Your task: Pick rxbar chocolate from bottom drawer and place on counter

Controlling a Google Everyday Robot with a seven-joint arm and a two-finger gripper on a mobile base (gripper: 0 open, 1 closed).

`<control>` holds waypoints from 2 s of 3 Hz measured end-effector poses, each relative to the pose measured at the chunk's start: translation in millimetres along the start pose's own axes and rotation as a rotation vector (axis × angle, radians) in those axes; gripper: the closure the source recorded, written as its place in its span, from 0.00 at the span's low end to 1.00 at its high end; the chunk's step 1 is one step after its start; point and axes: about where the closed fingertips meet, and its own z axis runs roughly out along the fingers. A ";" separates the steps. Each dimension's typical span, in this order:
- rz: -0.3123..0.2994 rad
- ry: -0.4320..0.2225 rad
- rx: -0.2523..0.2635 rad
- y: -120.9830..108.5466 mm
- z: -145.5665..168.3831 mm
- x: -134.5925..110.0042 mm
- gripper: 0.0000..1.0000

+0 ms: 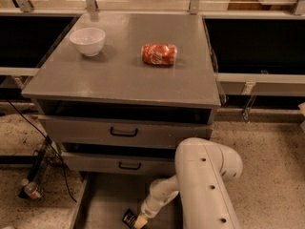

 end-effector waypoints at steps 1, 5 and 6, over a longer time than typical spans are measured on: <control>0.000 0.000 0.000 0.0 0.0 0.0 0.24; 0.000 0.000 0.000 0.1 0.1 0.1 0.21; 0.000 0.000 0.000 0.1 0.1 0.1 0.26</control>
Offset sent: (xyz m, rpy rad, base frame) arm 0.0000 0.0000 0.0000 0.0000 0.0000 0.0000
